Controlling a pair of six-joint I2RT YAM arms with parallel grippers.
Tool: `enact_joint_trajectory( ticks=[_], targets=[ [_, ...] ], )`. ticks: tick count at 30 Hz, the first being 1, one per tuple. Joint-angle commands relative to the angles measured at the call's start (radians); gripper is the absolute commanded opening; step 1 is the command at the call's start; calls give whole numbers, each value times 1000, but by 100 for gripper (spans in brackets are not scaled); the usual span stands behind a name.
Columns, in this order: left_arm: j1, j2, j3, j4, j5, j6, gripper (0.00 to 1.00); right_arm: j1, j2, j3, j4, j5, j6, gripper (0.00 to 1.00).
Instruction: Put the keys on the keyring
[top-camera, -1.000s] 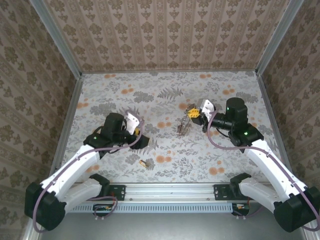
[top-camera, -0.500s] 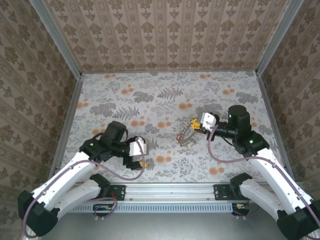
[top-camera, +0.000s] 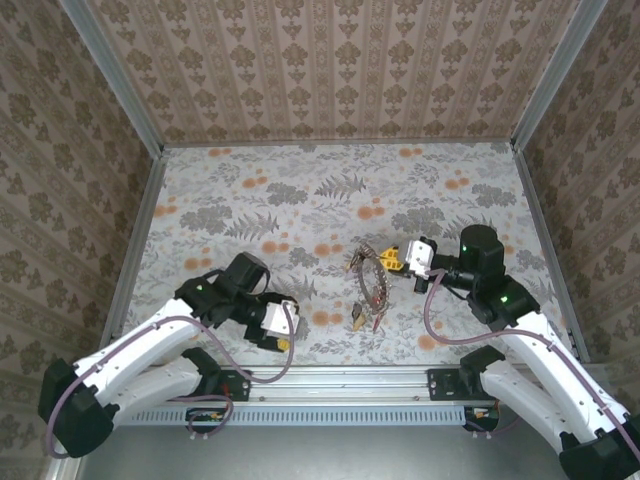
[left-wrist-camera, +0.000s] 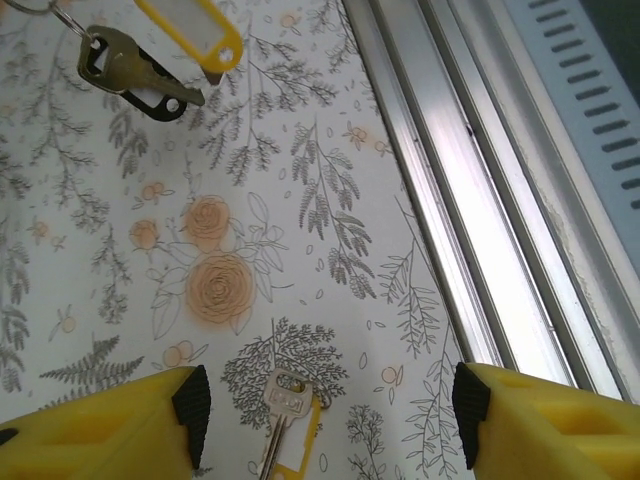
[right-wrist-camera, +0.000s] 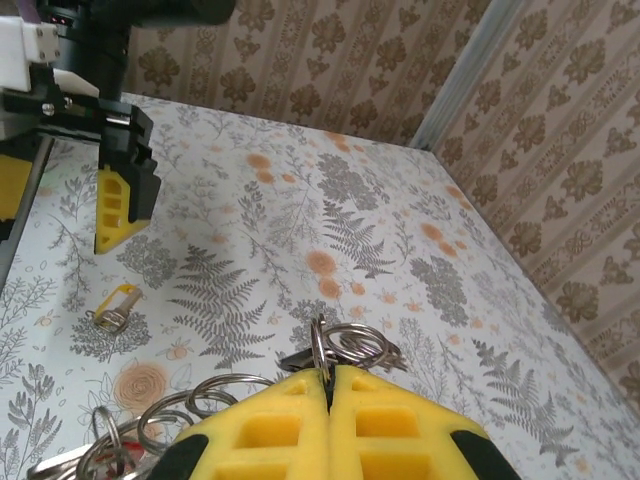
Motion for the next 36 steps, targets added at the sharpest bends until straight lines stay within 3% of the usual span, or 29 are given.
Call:
enact_joint_trajectory(
  ticks=[1, 6, 10, 15, 19, 26, 36],
  targets=[
    [-31, 27, -21, -48, -40, 69, 69, 7, -10, 3, 44, -39, -29, 0],
    [-105, 102, 7, -116, -146, 123, 68, 7, -8, 10, 20, -10, -41, 0],
    [-122, 168, 19, -117, -194, 124, 56, 8, -6, 18, -3, 14, -44, 0],
    [-128, 244, 41, -50, -248, -30, 56, 7, -8, 28, -24, 53, -43, 0],
    [-137, 287, 39, 4, -315, -55, 58, 7, -6, 28, -22, 66, -37, 0],
    [-159, 409, 115, 9, -366, -210, 45, 7, 2, 44, -39, 102, -33, 0],
    [-216, 488, 130, -13, -390, -361, 48, 8, 4, 47, -58, 136, -37, 0]
  ],
)
